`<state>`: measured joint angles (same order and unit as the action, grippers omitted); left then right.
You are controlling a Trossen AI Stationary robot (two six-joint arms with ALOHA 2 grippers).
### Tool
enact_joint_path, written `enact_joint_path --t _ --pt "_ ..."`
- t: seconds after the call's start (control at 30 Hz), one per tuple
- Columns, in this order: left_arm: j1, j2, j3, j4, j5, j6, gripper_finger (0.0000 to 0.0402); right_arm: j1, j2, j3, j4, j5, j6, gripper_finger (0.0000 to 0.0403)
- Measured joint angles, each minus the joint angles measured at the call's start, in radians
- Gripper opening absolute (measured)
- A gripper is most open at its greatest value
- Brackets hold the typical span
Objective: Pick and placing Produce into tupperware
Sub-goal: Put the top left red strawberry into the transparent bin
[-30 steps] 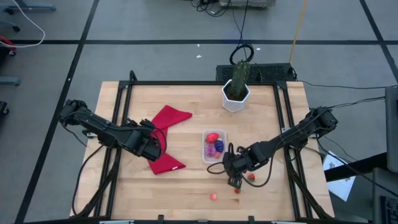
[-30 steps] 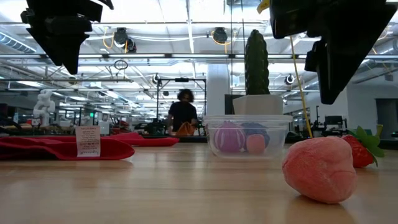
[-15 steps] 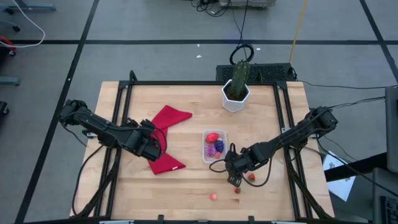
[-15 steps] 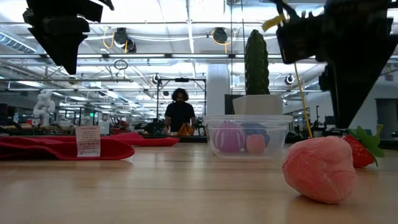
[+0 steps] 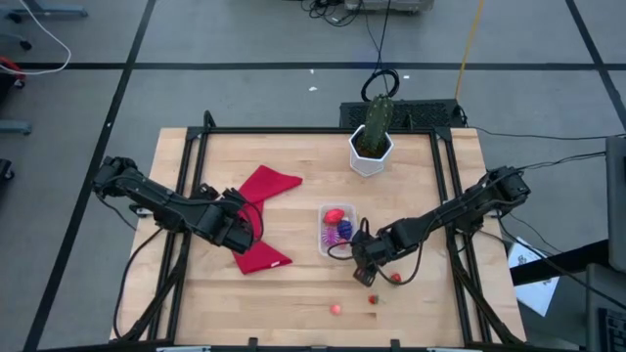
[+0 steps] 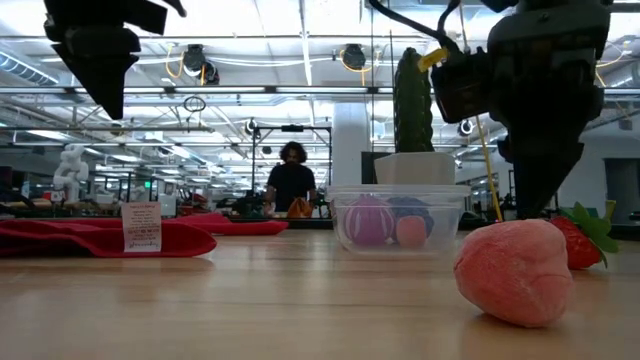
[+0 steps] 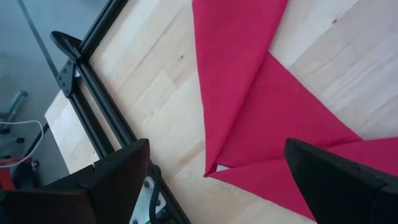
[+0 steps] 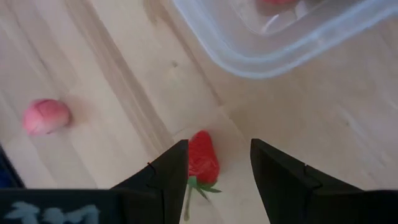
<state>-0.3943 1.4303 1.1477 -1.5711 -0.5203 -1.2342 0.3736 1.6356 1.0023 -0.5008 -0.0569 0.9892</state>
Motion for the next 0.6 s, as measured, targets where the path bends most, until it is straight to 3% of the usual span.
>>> enact_joint_path --t 0.6 --pt "0.0 0.0 0.0 0.0 -0.005 0.006 0.0379 0.004 0.0 0.0 -0.004 -0.053 -0.045 0.0165"
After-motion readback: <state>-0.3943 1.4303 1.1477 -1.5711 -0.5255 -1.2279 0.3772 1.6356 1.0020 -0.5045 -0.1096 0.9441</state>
